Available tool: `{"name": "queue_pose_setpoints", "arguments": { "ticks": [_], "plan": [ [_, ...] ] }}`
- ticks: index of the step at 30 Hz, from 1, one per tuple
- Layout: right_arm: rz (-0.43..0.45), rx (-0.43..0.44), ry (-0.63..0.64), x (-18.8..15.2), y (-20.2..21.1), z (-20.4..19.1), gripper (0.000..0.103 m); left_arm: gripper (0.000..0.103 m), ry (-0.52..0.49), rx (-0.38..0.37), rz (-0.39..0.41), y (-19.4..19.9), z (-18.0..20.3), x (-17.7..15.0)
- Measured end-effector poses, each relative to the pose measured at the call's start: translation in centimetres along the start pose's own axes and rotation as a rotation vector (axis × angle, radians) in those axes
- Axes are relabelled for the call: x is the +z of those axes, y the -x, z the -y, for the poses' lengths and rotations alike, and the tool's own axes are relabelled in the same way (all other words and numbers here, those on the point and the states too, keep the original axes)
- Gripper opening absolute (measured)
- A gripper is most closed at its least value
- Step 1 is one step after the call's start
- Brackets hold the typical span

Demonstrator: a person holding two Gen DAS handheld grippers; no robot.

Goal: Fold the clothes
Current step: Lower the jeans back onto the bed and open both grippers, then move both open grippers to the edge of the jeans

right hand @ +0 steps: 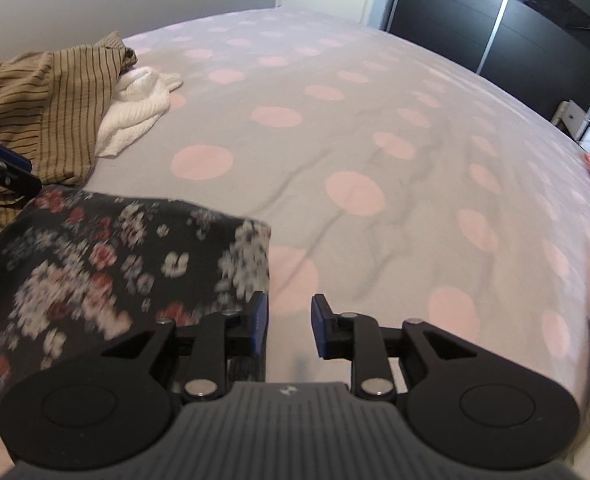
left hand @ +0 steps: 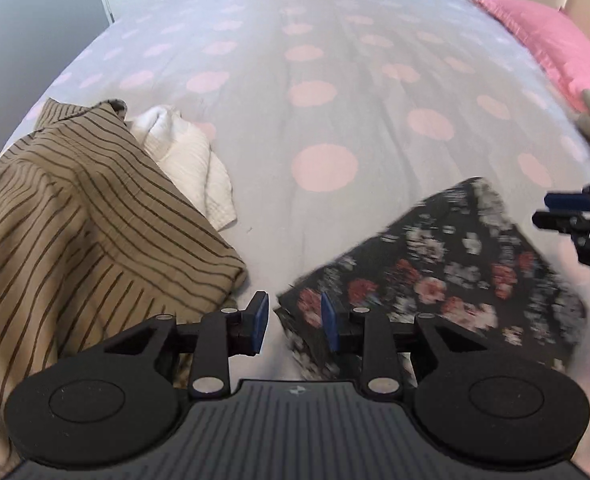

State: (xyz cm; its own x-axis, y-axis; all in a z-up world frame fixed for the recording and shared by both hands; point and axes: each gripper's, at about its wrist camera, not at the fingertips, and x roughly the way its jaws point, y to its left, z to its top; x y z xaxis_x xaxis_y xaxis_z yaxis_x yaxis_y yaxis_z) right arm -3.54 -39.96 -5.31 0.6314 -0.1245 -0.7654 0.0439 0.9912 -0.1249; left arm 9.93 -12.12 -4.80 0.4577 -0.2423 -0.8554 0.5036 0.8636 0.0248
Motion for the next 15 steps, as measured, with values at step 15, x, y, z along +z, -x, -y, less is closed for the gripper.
{"name": "queue_pose_setpoints", "arguments": {
  "ticks": [15],
  "plan": [
    [0.062,-0.108,-0.157,-9.9,7.9,-4.3,0.047,0.027,0.029,-0.051,-0.019,5.7,4.6,-10.4]
  ]
}}
